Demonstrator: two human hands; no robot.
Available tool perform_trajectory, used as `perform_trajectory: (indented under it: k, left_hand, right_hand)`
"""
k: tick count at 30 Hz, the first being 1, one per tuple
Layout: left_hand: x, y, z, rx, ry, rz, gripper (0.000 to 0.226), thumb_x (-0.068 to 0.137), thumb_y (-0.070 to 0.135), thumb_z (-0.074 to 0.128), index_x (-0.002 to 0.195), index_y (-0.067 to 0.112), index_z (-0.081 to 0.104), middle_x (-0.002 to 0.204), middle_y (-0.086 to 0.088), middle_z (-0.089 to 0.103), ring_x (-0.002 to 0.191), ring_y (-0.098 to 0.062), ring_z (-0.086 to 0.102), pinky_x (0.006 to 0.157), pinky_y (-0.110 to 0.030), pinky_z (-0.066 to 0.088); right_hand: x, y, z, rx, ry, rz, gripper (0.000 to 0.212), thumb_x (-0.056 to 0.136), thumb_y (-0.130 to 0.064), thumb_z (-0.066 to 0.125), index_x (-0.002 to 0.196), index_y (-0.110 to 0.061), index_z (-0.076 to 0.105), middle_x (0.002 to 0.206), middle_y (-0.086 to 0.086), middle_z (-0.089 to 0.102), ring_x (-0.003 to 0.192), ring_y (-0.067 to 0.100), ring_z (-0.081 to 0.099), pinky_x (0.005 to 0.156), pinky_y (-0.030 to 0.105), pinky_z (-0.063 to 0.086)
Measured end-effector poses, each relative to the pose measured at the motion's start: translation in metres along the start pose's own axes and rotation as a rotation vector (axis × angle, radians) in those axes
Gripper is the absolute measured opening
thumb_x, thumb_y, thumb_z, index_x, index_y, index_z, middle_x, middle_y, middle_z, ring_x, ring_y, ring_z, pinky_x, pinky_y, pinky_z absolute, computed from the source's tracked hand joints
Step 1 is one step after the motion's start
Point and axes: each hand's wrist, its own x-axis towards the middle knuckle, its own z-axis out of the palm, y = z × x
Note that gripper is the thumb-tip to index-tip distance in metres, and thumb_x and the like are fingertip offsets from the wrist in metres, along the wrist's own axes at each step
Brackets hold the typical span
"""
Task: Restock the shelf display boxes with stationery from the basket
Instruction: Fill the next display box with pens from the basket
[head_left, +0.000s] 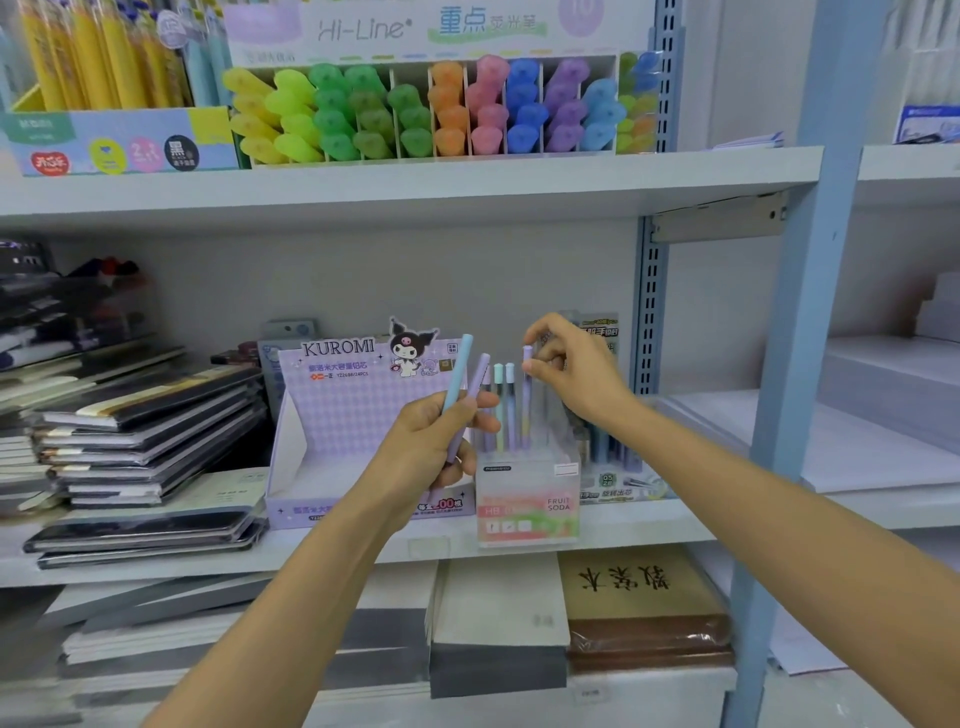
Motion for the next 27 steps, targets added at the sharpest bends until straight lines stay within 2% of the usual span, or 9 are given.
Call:
perform_trajectory:
  k: [5,9,11,13,15,19,21,25,27]
  left_hand:
    - [0.0,0.0,-0.001,-0.004,-0.022,0.007,0.026,0.103,0.025,0.046,0.112,0.011,0.065,0.085,-0.001,0.07,0.047,-0.011,0.05,0.036,-0.02,0.033]
    - [-0.003,0.004,-0.002,-0.014,-0.041,0.012,0.026,0.103,0.024,0.045,0.112,0.011,0.066,0.084,-0.004,0.069,0.047,-0.012,0.052,0.038,-0.021,0.035]
    - [-0.006,0.008,-0.002,0.001,-0.058,0.026,0.026,0.103,0.025,0.046,0.113,0.012,0.066,0.082,-0.004,0.069,0.048,-0.013,0.052,0.039,-0.021,0.036]
    - [-0.008,0.011,-0.002,0.014,-0.084,0.044,0.027,0.102,0.026,0.046,0.114,0.012,0.066,0.079,-0.003,0.068,0.048,-0.012,0.052,0.039,-0.021,0.037]
    - [-0.01,0.015,0.0,0.034,-0.118,0.058,0.026,0.102,0.028,0.048,0.113,0.014,0.067,0.077,-0.003,0.068,0.047,-0.012,0.052,0.039,-0.021,0.038]
    - [-0.013,0.023,0.007,0.071,-0.148,0.074,0.027,0.1,0.033,0.049,0.115,0.018,0.067,0.081,-0.006,0.07,0.058,-0.016,0.059,0.048,-0.024,0.046]
    - [-0.016,0.026,0.008,0.052,-0.103,0.057,0.03,0.1,0.036,0.048,0.117,0.017,0.064,0.083,-0.009,0.072,0.064,-0.017,0.064,0.052,-0.024,0.051]
    - [-0.02,0.033,0.001,-0.035,0.106,0.034,0.028,0.098,0.037,0.052,0.105,0.016,0.068,0.077,-0.002,0.067,0.044,-0.009,0.046,0.037,-0.017,0.026]
    - [-0.022,0.037,-0.001,-0.086,0.173,0.039,0.02,0.091,0.031,0.065,0.099,0.013,0.07,0.076,0.0,0.063,0.042,-0.007,0.038,0.036,-0.015,0.024]
  right_hand:
    - [0.002,0.004,0.005,-0.136,0.02,-0.013,0.009,0.083,-0.019,0.074,0.089,-0.018,0.067,0.083,-0.006,0.064,0.08,0.011,0.049,0.073,0.034,0.044]
    - [0.001,0.002,-0.002,-0.237,-0.011,0.053,0.017,0.085,-0.028,0.072,0.1,-0.019,0.074,0.094,0.003,0.055,0.095,0.016,0.044,0.082,0.031,0.04]
    - [-0.002,-0.005,-0.012,-0.112,0.013,0.063,0.023,0.088,-0.028,0.068,0.11,-0.019,0.072,0.1,0.005,0.058,0.093,0.015,0.049,0.086,0.031,0.043]
    - [-0.009,-0.02,-0.022,0.181,0.022,0.075,0.027,0.092,-0.03,0.064,0.117,-0.02,0.067,0.104,0.002,0.064,0.088,0.011,0.055,0.086,0.03,0.048]
    - [-0.015,-0.037,-0.03,0.487,-0.104,0.121,0.031,0.094,-0.033,0.06,0.122,-0.021,0.063,0.099,-0.004,0.069,0.079,0.008,0.06,0.081,0.029,0.05]
    - [-0.024,-0.061,-0.038,0.519,-0.303,0.035,0.023,0.095,-0.02,0.059,0.111,-0.007,0.068,0.086,0.002,0.07,0.07,0.009,0.06,0.066,0.023,0.049]
    - [-0.025,-0.064,-0.042,0.541,-0.247,0.022,0.02,0.095,-0.015,0.059,0.103,0.0,0.069,0.085,0.008,0.069,0.068,0.009,0.06,0.064,0.02,0.049]
    - [-0.024,-0.056,-0.054,0.684,-0.033,0.085,0.015,0.095,-0.008,0.057,0.099,0.0,0.069,0.08,0.008,0.069,0.063,0.009,0.062,0.061,0.018,0.05]
    - [-0.027,-0.052,-0.056,0.735,0.011,0.126,0.014,0.095,-0.008,0.057,0.099,-0.002,0.069,0.078,0.004,0.071,0.065,0.009,0.064,0.061,0.017,0.051]
